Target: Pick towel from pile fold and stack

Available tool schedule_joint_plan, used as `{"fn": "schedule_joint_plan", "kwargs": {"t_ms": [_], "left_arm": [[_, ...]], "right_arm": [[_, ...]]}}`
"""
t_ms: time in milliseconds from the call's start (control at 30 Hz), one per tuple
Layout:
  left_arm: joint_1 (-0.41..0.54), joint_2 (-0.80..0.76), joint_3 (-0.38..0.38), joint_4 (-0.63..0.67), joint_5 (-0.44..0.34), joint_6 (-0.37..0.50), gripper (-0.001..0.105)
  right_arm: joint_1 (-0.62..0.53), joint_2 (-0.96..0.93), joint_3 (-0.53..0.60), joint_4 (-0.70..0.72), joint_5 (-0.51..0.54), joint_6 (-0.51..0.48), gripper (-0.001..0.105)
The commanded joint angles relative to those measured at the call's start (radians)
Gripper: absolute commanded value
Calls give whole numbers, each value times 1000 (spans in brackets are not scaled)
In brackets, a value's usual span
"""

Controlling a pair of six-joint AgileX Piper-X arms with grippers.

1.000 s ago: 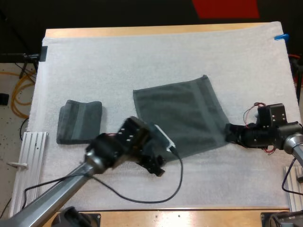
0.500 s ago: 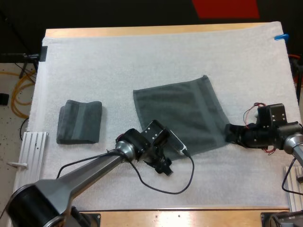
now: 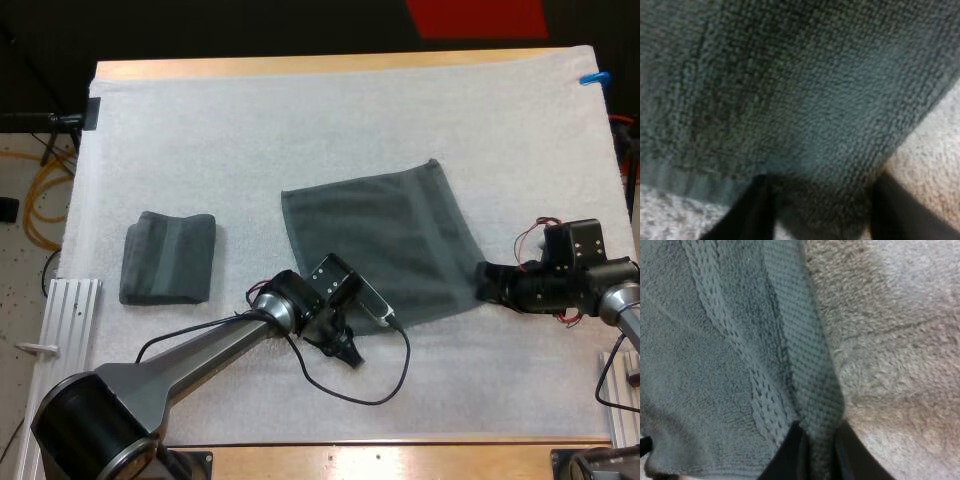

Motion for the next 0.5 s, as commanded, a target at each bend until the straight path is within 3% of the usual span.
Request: {"fn": "schedule_joint_plan", "kwargs": {"t_ms": [0,200,333,467], "left_arm": [[-4,14,4,8,18,-7,24],[-4,2,-37,87,18,-7,1],[-4,-63,-81,156,18,-3,0],[-4,-171,-91,233,18,12,0]], "right_arm": [[0,-8,0,8,6,-9,0],[4,-16,0,10,6,-9,0],[56,-74,0,31,8,3,0],[148,-182,0,101,146,19,0]]}}
